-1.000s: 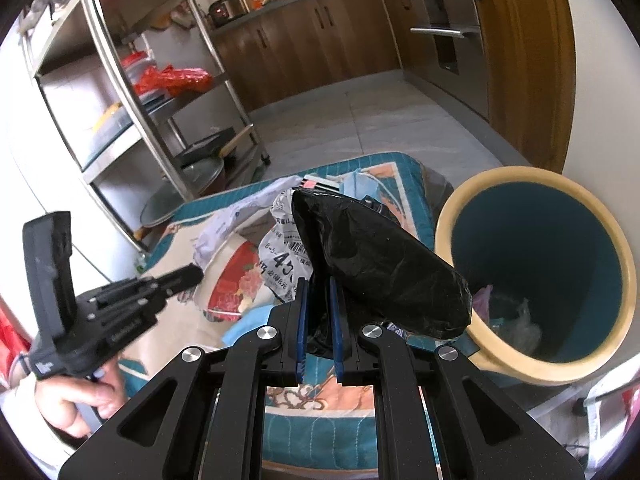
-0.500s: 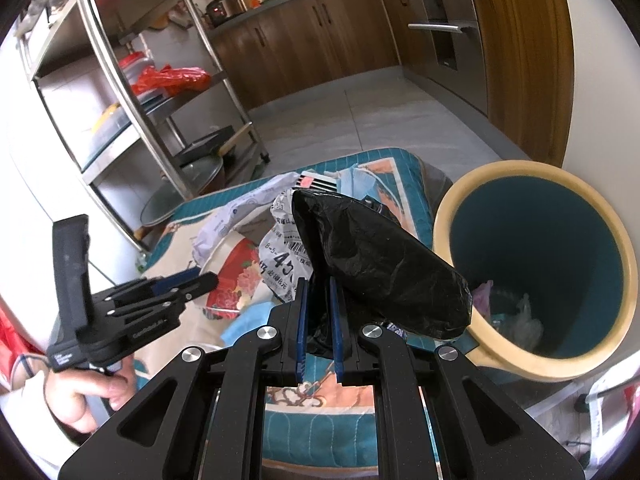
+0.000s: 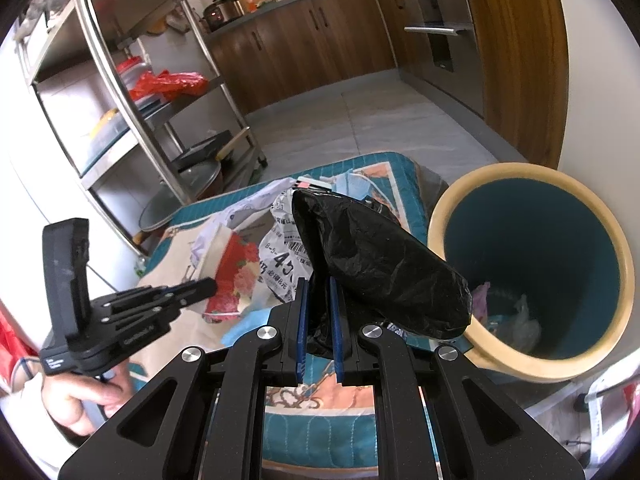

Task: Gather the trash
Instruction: 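Carry the paper cup with the left gripper while the right carries the black bag over the bin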

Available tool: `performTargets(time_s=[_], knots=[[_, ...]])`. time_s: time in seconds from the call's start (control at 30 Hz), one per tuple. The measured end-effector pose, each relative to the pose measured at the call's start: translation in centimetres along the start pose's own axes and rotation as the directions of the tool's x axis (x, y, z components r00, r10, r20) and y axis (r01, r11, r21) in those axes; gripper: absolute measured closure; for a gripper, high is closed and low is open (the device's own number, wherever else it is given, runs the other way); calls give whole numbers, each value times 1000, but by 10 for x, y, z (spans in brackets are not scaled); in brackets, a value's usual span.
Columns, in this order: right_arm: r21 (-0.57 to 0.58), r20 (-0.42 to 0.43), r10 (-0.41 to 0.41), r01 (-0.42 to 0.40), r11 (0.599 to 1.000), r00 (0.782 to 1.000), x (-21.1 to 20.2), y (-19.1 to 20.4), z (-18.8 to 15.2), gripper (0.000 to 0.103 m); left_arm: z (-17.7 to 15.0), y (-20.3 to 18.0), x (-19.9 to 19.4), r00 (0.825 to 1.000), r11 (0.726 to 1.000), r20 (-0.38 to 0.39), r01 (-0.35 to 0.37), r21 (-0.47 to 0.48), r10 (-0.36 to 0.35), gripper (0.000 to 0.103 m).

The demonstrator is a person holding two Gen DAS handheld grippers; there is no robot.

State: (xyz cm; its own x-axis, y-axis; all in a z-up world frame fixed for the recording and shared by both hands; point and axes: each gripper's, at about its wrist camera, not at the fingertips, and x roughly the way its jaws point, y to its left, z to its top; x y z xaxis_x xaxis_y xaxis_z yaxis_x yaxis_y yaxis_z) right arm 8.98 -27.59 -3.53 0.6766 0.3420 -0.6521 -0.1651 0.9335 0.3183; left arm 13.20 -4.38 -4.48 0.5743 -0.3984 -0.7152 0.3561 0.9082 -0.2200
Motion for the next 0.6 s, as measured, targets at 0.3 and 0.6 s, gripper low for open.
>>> performTargets(time_s=[0.3, 0.6], knots=[[10, 38, -29, 29, 1000, 999, -19, -11, 0, 91, 20, -27, -23, 994, 999, 102, 47, 20, -49, 101], [79, 82, -99, 93, 993, 992, -47, -48, -3, 91, 32, -78, -20, 985, 987, 110, 123, 104, -134, 101]])
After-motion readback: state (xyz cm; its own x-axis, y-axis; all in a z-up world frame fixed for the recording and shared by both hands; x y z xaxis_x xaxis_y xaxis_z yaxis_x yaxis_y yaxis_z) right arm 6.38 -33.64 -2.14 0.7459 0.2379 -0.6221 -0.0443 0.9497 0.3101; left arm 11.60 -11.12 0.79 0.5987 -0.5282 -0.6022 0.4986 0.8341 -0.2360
